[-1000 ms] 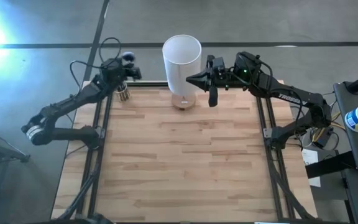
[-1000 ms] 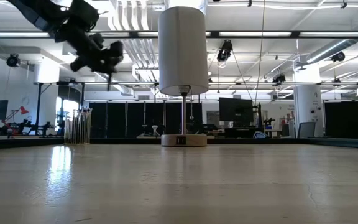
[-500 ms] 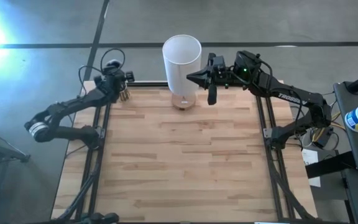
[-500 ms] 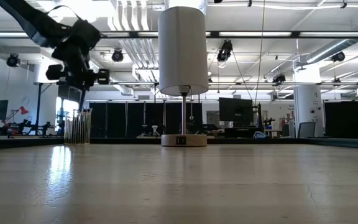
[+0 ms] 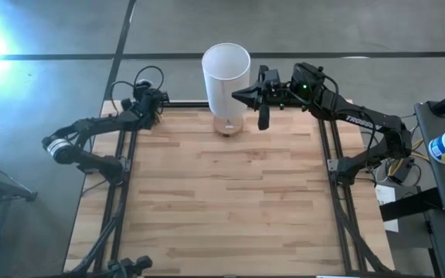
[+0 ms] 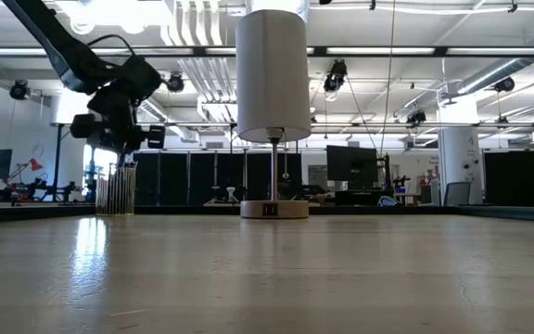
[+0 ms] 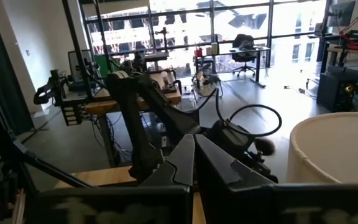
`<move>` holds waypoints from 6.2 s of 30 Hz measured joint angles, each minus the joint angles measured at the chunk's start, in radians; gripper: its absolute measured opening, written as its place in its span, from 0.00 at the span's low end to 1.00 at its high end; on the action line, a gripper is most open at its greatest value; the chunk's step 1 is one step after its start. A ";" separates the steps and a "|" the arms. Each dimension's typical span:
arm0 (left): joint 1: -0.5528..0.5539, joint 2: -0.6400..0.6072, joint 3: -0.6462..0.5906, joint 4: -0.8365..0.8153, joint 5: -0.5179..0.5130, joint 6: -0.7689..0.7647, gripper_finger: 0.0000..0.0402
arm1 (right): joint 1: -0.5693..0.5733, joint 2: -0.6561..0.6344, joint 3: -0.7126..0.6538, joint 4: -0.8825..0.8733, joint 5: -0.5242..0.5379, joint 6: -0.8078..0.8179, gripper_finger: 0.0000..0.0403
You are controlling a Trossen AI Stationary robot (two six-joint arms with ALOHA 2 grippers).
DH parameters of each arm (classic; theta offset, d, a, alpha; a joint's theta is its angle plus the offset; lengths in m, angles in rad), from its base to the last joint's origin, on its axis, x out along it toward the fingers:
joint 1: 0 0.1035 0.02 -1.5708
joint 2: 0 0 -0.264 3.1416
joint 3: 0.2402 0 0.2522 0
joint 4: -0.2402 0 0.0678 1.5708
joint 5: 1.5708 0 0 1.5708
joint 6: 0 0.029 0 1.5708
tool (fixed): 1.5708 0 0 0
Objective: Pick & Place Makeup Brushes
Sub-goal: Put the highlighter brush into the makeup holder, then return to Home Position
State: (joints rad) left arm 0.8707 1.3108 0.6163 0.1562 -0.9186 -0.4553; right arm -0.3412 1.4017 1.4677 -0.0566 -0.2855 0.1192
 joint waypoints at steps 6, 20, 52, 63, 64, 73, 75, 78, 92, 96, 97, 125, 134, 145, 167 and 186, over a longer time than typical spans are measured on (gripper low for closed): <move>0.001 0.032 0.000 -0.023 0.025 -0.044 0.12 | 0.000 0.000 0.000 0.000 0.000 -0.004 0.02; 0.001 -0.001 0.003 -0.042 0.047 -0.058 0.37 | 0.000 -0.001 0.000 0.002 -0.001 -0.019 0.02; 0.024 -0.149 0.110 -0.431 0.273 -0.038 0.00 | 0.001 -0.001 0.000 0.008 0.034 -0.014 0.02; 0.047 -0.152 0.143 -0.504 0.376 -0.104 0.00 | 0.001 -0.001 0.000 0.009 0.034 -0.018 0.02; 0.051 -0.152 0.154 -0.507 0.379 -0.105 0.00 | 0.001 -0.001 0.000 0.008 0.034 -0.018 0.02; 0.125 -0.119 0.354 -0.499 0.502 -0.010 0.13 | 0.001 -0.001 0.000 0.008 0.034 -0.023 0.02; 0.165 -0.075 0.401 -0.524 0.543 0.017 0.15 | 0.001 -0.001 0.000 0.008 0.034 -0.026 0.02; 0.230 0.025 0.467 -0.606 0.625 0.022 0.15 | 0.001 -0.001 0.000 0.008 0.033 -0.026 0.02; 0.256 0.107 0.518 -0.806 0.638 0.044 0.01 | 0.001 -0.002 0.000 0.004 0.024 -0.024 0.02; 0.248 0.038 0.508 -0.794 0.649 0.042 0.00 | 0.000 -0.001 0.000 0.004 0.024 -0.027 0.02; 0.246 0.026 0.508 -0.794 0.650 0.042 0.00 | 0.001 -0.001 0.000 0.004 0.024 -0.030 0.02; -0.277 -0.257 -0.093 0.281 1.057 0.161 0.00 | -0.011 -0.287 -0.560 0.221 -0.037 -0.071 0.02; -0.306 -0.296 -0.210 0.283 1.096 -0.033 0.00 | -0.011 -0.575 -0.817 0.226 -0.029 -0.113 0.02; -0.355 -0.370 -0.294 0.332 1.194 0.161 0.00 | -0.011 -0.791 -1.056 0.216 0.000 -0.070 0.02; -0.487 -0.774 -0.591 0.419 1.221 0.246 0.00 | -0.011 -1.182 -1.302 0.220 0.082 -0.070 0.02; -0.599 -1.095 -0.608 0.087 1.034 0.241 0.00 | -0.011 -1.361 -1.381 0.082 0.132 -0.041 0.02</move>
State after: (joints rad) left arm 0.2713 0.2157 0.0086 0.2433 0.1155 -0.2147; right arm -0.3519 0.0412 0.0869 0.0253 -0.1539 0.0780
